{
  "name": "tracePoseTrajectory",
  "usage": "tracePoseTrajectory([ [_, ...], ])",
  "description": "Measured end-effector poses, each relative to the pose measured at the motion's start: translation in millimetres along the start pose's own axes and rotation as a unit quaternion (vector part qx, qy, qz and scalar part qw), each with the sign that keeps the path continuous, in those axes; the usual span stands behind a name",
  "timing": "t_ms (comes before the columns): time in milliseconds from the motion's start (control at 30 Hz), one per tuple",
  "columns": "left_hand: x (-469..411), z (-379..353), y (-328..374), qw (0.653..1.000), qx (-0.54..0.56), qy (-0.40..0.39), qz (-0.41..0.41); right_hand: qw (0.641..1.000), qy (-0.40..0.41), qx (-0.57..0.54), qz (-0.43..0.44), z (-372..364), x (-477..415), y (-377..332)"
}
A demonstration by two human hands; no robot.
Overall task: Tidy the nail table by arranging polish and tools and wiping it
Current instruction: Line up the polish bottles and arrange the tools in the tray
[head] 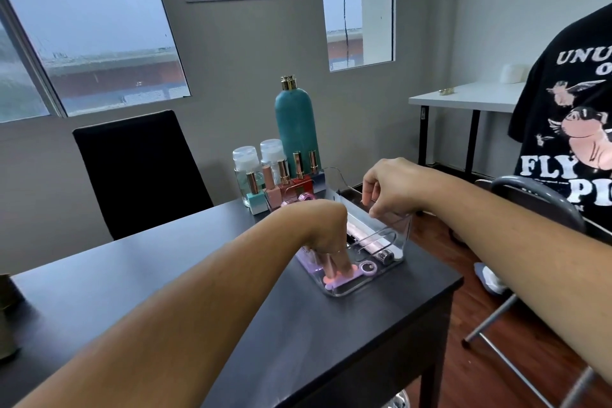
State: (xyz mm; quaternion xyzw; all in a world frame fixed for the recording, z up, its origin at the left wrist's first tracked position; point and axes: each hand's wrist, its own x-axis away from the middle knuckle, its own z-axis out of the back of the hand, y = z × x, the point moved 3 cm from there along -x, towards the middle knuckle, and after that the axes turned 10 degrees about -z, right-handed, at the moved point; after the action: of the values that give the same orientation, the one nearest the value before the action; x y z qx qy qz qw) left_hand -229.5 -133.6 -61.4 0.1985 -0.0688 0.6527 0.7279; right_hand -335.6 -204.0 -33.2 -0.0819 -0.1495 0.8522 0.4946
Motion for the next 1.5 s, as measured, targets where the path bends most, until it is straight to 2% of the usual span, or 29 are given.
tracePoseTrajectory([
  [133, 2.0, -1.9, -0.4, 1.000, 0.018, 0.009, 0.005, 1.000, -0.002, 0.008, 0.000, 0.1, 1.2, -0.4],
  [200, 7.4, 2.1, -2.9, 0.999, 0.018, 0.046, -0.002, 1.000, 0.000, 0.004, -0.005, 0.3, 1.9, 0.0],
  [300, 26.4, 21.8, -18.4, 0.975, 0.093, 0.199, -0.015, 1.000, 0.012, 0.003, -0.010, -1.9, 2.8, -0.1],
  [400, 51.4, 32.8, -41.8, 0.913, 0.179, 0.366, 0.012, 0.999, 0.039, -0.002, -0.018, -3.2, 3.4, -0.2],
  [500, 68.3, 19.6, -61.7, 0.863, 0.181, 0.465, 0.078, 0.998, 0.055, 0.003, -0.042, -3.0, 7.2, -1.3],
  [567, 71.4, 2.2, -71.3, 0.845, 0.228, 0.467, 0.126, 0.996, 0.066, 0.010, -0.057, -1.9, 10.6, -0.9],
  [633, 71.5, -18.3, -73.1, 0.832, 0.320, 0.427, 0.153, 0.994, 0.074, 0.007, -0.075, -1.1, 15.9, 0.1],
  [733, 67.3, -43.4, -64.4, 0.794, 0.450, 0.382, 0.149, 0.992, 0.083, -0.015, -0.099, -1.4, 23.4, 4.3],
  [833, 60.7, -52.9, -57.9, 0.758, 0.515, 0.376, 0.133, 0.988, 0.094, -0.056, -0.113, -3.1, 28.5, 6.0],
  [1000, 51.9, -49.5, -60.4, 0.734, 0.524, 0.414, 0.128, 0.980, 0.120, -0.096, -0.125, -6.4, 21.2, 3.4],
  [1167, 41.0, -41.4, -70.9, 0.713, 0.543, 0.425, 0.128, 0.981, 0.117, -0.082, -0.134, -7.3, 3.7, -3.0],
  [1500, 26.2, -32.0, -82.0, 0.735, 0.508, 0.430, 0.135, 0.981, 0.096, -0.087, -0.143, -5.3, -15.6, -8.5],
])
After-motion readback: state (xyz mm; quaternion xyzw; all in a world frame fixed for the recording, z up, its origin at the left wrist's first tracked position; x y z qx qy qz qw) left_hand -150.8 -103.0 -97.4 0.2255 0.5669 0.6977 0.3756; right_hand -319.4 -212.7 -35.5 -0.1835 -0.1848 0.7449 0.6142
